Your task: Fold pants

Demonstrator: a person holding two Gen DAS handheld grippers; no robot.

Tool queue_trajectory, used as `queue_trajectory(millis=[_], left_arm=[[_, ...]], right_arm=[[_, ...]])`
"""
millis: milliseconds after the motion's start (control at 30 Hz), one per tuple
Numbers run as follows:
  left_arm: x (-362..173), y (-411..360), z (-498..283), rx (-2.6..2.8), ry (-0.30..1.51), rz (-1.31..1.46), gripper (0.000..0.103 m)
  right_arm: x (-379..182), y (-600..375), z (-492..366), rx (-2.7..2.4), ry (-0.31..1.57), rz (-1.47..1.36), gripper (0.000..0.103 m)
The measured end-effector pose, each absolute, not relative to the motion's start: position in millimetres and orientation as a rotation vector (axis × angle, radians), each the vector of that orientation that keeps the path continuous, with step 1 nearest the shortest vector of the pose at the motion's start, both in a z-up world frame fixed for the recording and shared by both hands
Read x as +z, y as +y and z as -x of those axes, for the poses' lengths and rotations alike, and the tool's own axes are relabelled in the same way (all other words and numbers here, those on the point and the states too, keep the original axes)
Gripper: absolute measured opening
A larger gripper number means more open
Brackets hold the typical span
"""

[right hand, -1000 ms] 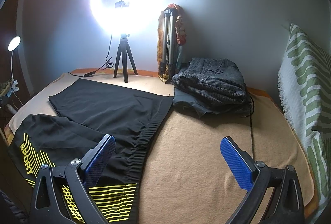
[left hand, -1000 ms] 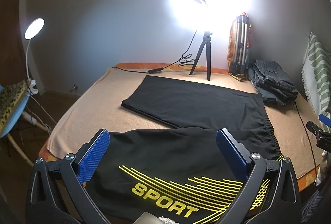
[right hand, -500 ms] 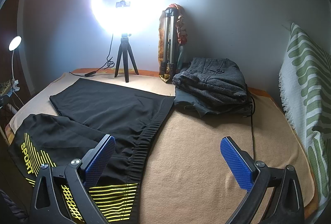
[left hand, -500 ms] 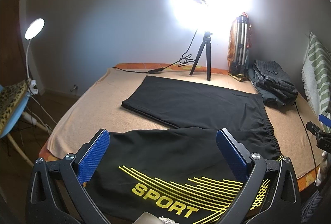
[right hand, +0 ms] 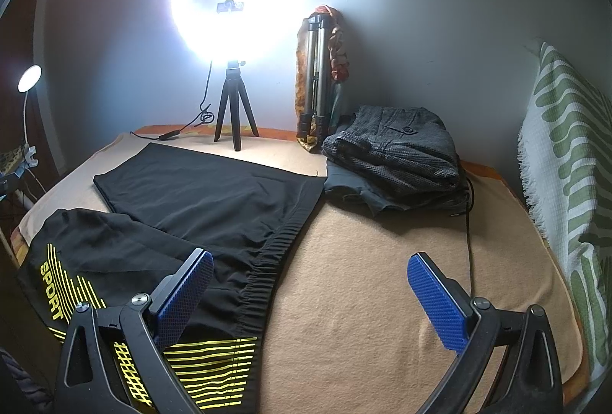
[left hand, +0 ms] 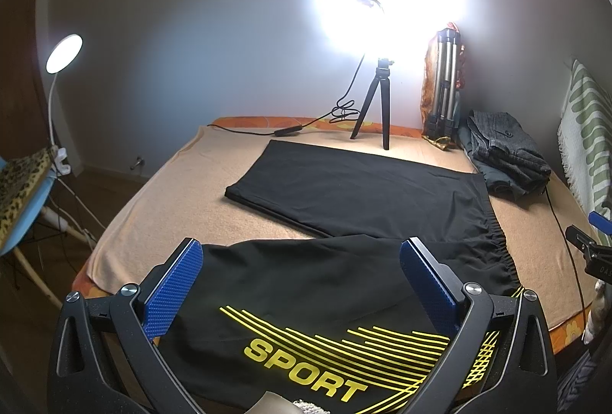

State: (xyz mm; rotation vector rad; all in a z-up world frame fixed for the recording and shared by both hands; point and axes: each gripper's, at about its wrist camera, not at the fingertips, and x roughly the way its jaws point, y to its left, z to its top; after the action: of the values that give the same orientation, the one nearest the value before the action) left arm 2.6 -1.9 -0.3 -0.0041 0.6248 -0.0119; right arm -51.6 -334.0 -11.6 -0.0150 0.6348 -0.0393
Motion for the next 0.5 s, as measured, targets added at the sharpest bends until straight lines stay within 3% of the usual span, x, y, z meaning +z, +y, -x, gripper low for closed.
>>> queue_trajectory(millis=[500], left_arm=[[-0.5,-0.8,-2.8,-0.008,0.626,0.002,0.103]], right_arm=[[-11.9,-333.2,51.8,-0.026,0.637,0.017,0.103]])
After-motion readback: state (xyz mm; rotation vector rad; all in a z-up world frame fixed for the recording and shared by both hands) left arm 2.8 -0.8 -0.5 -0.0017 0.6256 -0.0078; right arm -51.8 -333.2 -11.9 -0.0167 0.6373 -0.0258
